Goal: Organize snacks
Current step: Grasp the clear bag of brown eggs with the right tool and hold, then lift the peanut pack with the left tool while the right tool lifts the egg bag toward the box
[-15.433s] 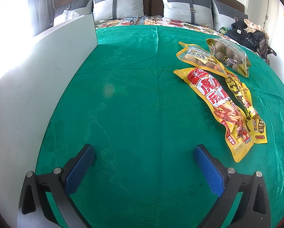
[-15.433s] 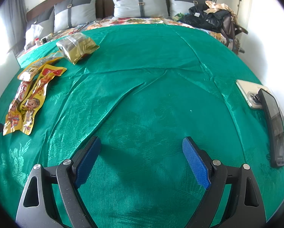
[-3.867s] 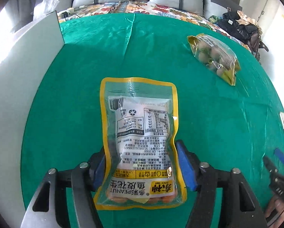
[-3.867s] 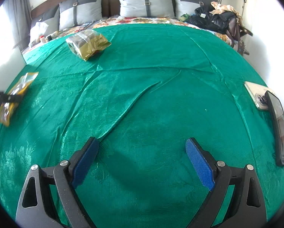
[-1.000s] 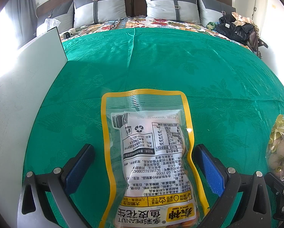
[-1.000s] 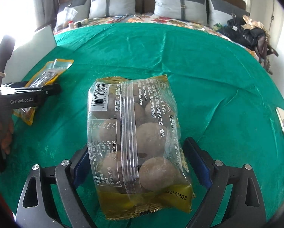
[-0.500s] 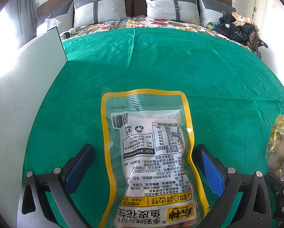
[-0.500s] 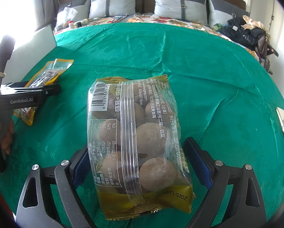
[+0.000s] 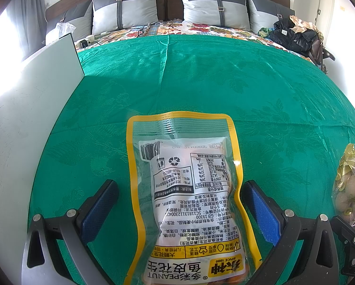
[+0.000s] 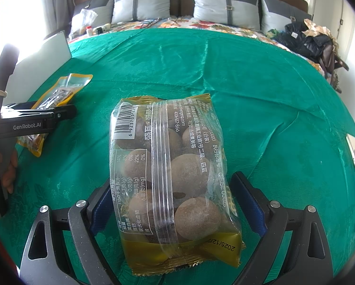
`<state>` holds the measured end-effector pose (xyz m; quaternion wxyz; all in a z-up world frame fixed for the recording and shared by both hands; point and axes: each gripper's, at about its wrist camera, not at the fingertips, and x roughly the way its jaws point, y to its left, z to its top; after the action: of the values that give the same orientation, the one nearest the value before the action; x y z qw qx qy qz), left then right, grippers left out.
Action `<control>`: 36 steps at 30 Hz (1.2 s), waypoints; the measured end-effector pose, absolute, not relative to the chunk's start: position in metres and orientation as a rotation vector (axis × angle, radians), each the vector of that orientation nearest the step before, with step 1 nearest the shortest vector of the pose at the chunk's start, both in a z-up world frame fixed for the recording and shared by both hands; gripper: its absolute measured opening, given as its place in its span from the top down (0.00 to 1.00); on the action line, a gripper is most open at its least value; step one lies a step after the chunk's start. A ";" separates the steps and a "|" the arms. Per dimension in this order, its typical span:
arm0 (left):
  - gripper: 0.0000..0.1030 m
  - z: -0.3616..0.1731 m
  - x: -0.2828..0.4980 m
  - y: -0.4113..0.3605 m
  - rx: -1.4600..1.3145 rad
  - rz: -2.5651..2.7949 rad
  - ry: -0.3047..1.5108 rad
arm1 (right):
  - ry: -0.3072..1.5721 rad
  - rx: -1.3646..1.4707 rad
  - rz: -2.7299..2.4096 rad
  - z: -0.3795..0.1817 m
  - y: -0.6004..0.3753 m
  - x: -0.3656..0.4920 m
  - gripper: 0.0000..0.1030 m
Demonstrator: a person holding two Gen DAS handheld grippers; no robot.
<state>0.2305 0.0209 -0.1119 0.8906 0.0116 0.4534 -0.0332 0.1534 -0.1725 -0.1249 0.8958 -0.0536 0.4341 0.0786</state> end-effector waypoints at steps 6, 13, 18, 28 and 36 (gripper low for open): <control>0.00 -0.112 0.231 0.021 0.024 -0.069 0.941 | 0.900 -0.111 0.163 -0.125 -0.173 0.154 0.09; 0.00 -0.112 0.231 0.021 0.024 -0.069 0.941 | 0.899 -0.111 0.163 -0.125 -0.173 0.154 0.09; 0.00 -0.112 0.231 0.021 0.024 -0.069 0.941 | 0.899 -0.110 0.164 -0.125 -0.173 0.153 0.09; 0.00 -0.111 0.233 0.020 0.035 -0.076 0.974 | 1.027 -0.149 0.126 -0.114 -0.163 0.163 0.10; 0.45 -0.093 0.234 0.009 0.083 -0.086 1.081 | 1.111 -0.080 0.193 -0.094 -0.161 0.180 0.38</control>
<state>0.2338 0.0094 -0.0933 0.8557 0.0395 0.5143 -0.0410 0.1796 -0.1609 -0.0945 0.8445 -0.0379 0.5263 0.0915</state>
